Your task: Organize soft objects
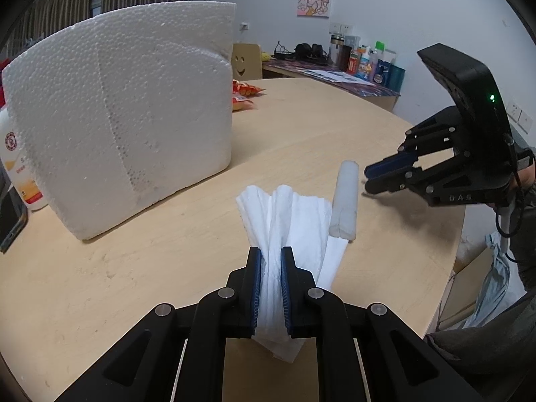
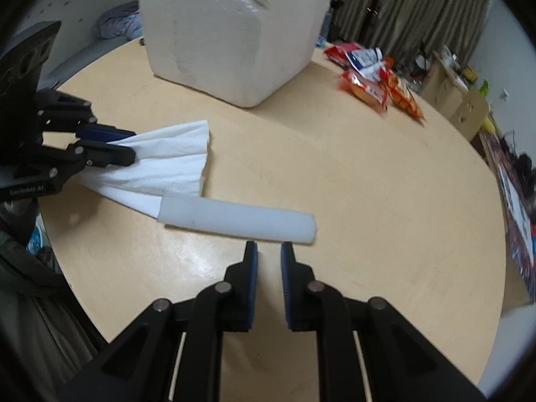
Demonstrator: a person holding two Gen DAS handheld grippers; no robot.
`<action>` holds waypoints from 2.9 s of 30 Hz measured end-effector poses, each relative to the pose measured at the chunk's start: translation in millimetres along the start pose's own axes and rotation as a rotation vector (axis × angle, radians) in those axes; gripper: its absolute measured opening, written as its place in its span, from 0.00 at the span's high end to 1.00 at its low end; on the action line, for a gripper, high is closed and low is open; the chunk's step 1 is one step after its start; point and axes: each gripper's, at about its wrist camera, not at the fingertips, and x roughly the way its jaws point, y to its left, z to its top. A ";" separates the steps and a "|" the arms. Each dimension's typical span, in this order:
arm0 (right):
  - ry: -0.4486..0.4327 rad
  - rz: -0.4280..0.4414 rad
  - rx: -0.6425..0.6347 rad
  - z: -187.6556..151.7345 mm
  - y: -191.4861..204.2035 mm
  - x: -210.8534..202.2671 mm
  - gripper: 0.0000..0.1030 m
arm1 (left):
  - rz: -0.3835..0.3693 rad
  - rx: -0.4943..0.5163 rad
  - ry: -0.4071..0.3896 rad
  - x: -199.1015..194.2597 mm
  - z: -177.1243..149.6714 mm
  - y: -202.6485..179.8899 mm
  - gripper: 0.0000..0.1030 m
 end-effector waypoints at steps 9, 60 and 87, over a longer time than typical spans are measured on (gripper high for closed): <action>-0.067 0.080 0.053 -2.3 -6.3 -6.8 0.64 | -0.038 0.016 0.029 2.6 6.5 4.0 0.32; -0.081 0.118 0.425 23.7 -14.4 11.7 0.36 | 0.044 -0.039 -0.064 -32.2 -15.7 46.8 0.96; -0.055 -0.044 0.727 15.4 5.4 26.5 0.37 | -0.013 -0.012 -0.158 -60.5 -27.2 50.9 0.96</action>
